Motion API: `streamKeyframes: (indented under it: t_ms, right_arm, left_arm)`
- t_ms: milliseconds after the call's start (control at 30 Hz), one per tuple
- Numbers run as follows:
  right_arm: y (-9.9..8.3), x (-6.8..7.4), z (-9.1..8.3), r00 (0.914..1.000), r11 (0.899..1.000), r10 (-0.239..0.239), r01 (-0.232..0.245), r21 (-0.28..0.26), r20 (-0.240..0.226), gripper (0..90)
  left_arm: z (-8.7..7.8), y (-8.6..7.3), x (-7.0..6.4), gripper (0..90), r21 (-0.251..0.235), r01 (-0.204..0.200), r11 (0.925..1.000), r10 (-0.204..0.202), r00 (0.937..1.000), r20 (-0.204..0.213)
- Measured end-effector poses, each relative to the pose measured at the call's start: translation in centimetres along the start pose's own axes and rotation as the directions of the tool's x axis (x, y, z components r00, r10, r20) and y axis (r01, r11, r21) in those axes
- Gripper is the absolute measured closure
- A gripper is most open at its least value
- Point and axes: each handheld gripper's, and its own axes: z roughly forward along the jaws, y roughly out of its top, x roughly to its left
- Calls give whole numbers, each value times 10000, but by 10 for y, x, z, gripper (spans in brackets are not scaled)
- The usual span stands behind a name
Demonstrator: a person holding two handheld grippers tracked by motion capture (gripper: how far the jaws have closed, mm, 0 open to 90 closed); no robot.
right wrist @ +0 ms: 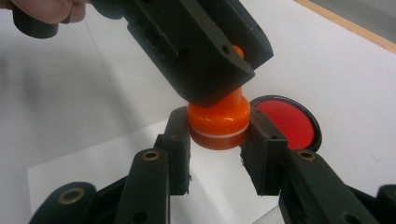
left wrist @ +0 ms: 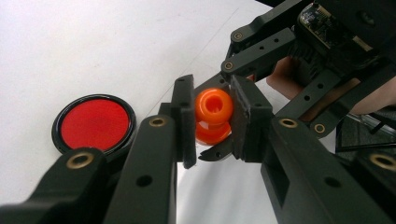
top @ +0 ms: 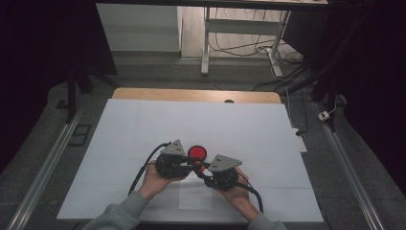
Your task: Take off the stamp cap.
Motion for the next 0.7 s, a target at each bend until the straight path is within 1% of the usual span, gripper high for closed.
streamKeyframes:
  t_ms: [133,233,267,333,400,467,600,700]
  right_arm:
    - [0,1,0,10000,9999,-10,10,105,56,639]
    - [0,2,0,9999,9999,-61,60,90,98,642]
    - [0,2,0,9997,9997,-139,136,203,187,643]
    - [0,2,0,9999,9998,-97,95,161,139,644]
    - [-1,3,0,9998,9998,-93,91,148,192,646]
    - [-2,3,1,9998,10000,-75,74,51,178,646]
    - [-3,3,0,9998,9999,-72,70,93,199,647]
    - [-3,4,0,9998,10000,-41,41,-4,185,647]
  left_arm:
    - [0,-1,1,720,4,1,10000,-1,10000,39]
    - [0,-1,0,720,3,-26,10000,26,10000,20]
    - [0,-1,0,721,10,-31,10000,31,10000,18]
    - [0,-1,0,721,21,-40,10000,40,10000,3]
    - [1,-1,0,722,16,-57,10000,57,10000,-27]
    - [1,-2,0,722,-22,-8,10000,8,10000,9]
    - [1,-3,1,722,-61,9,10000,-9,10000,19]
    - [1,-3,1,723,-77,38,10000,-38,10000,48]
